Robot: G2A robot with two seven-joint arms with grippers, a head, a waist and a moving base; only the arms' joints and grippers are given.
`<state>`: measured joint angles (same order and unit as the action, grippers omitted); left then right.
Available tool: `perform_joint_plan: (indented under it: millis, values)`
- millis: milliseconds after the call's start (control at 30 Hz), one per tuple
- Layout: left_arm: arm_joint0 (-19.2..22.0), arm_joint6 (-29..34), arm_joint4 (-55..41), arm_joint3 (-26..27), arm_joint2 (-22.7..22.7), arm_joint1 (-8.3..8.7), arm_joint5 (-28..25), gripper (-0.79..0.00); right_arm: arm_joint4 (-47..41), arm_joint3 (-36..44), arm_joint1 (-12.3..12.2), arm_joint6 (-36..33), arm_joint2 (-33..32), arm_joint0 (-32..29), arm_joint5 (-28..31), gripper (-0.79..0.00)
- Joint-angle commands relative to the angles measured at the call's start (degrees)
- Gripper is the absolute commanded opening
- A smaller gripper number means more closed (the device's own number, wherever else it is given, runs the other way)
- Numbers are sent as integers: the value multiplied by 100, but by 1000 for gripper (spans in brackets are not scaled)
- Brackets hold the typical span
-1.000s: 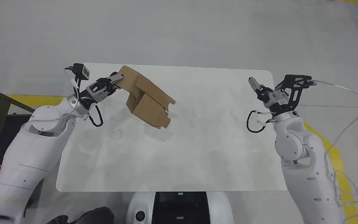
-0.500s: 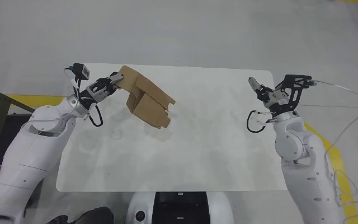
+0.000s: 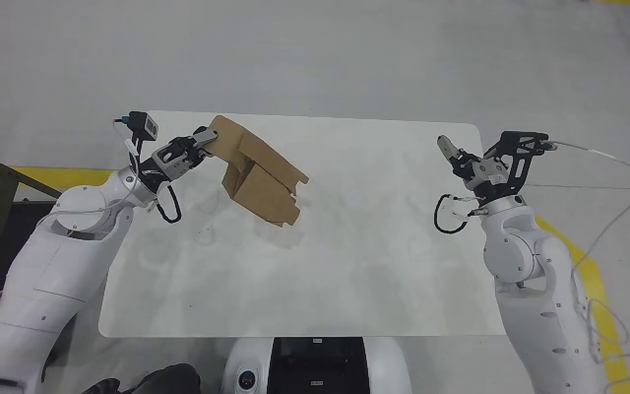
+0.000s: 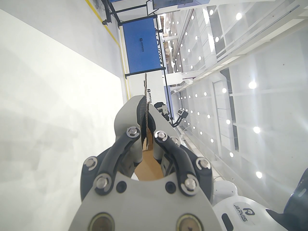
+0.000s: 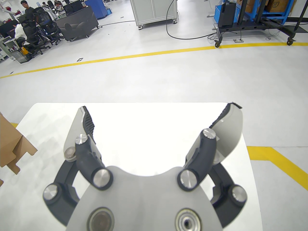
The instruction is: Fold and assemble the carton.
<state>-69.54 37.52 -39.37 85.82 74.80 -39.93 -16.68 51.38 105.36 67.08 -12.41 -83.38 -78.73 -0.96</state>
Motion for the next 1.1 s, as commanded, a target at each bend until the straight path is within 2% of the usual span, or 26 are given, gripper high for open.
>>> perform_joint_plan:
  millis: [0,867,1033,1067]
  values:
    - [0,0,-1,0,0,0,0,-785,0,0,0,0,0,0,0,0]
    - [0,0,-1,0,0,0,0,-785,0,0,0,0,0,0,0,0]
    - [-3,-189,143,150,4,-42,90,-785,0,0,0,0,0,0,0,0]
    - [10,-208,135,189,4,-59,97,-785,0,0,0,0,0,0,0,-102]
